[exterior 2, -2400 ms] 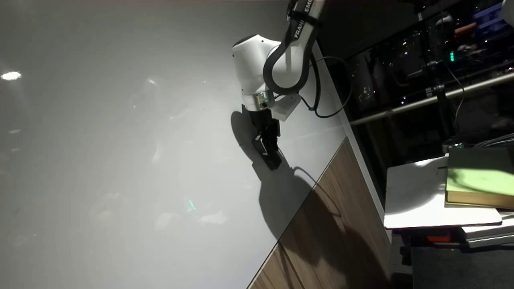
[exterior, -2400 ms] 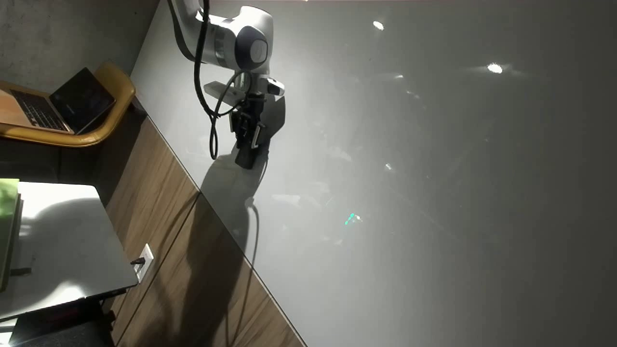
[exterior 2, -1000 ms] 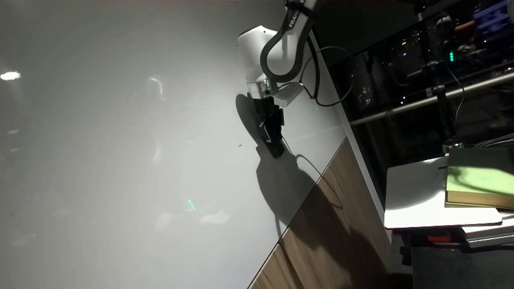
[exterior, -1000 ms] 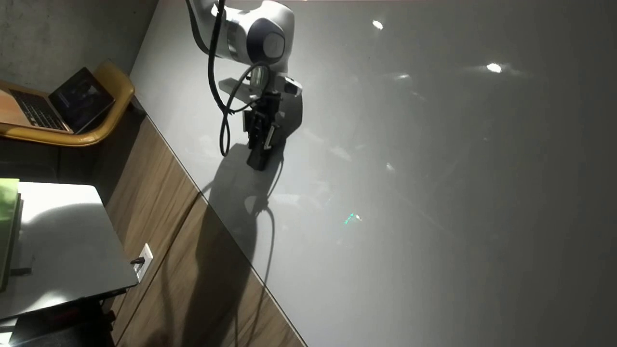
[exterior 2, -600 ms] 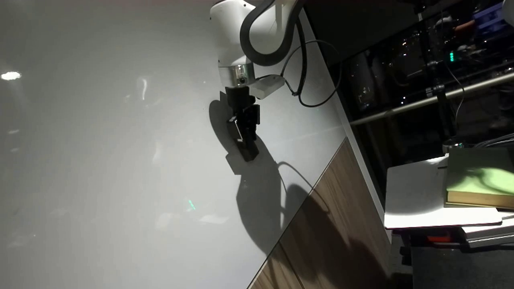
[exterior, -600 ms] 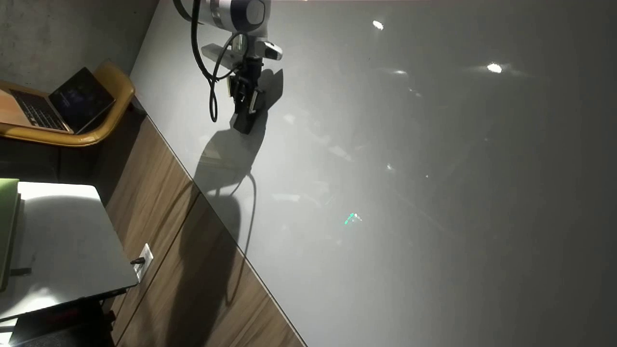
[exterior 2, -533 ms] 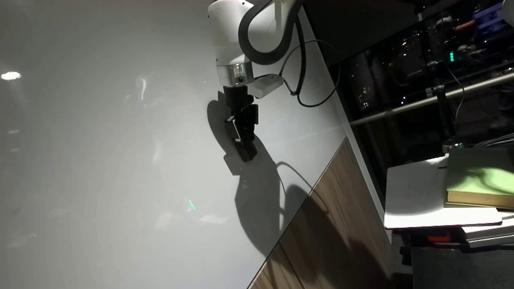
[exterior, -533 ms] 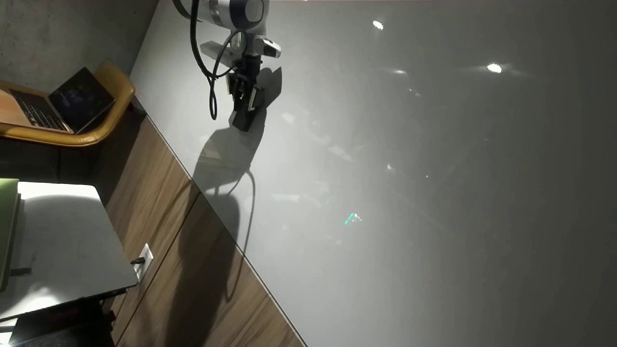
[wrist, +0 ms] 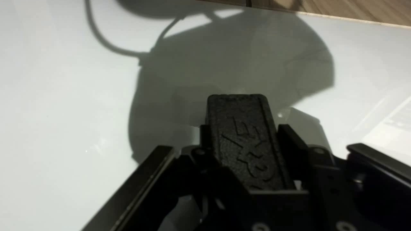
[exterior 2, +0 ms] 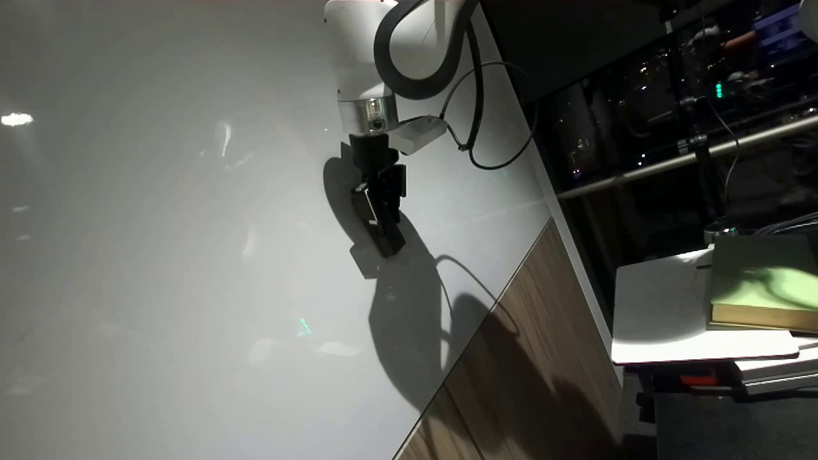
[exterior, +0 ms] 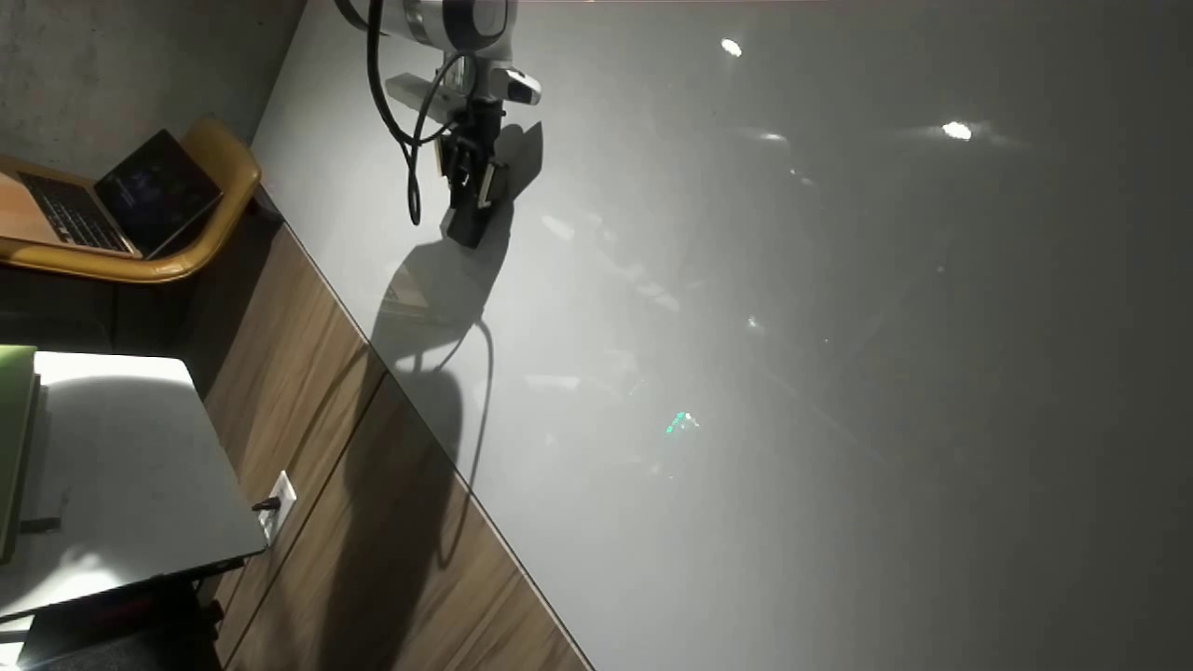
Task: Use the black eraser to wipe the whiteboard.
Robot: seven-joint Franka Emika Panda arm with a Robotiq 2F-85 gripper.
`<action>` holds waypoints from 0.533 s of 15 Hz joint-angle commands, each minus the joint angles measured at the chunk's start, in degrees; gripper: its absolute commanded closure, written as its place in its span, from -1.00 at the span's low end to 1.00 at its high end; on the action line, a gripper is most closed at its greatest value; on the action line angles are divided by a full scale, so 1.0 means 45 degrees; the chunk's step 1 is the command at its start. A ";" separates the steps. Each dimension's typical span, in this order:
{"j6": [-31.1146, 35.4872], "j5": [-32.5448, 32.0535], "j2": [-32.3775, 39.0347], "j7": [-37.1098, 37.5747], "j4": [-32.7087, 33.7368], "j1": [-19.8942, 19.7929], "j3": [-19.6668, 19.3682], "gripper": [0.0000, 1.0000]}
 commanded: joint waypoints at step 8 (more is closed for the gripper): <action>-0.0763 -0.0559 0.0835 -0.0817 0.1842 -0.0612 -0.0585 0.43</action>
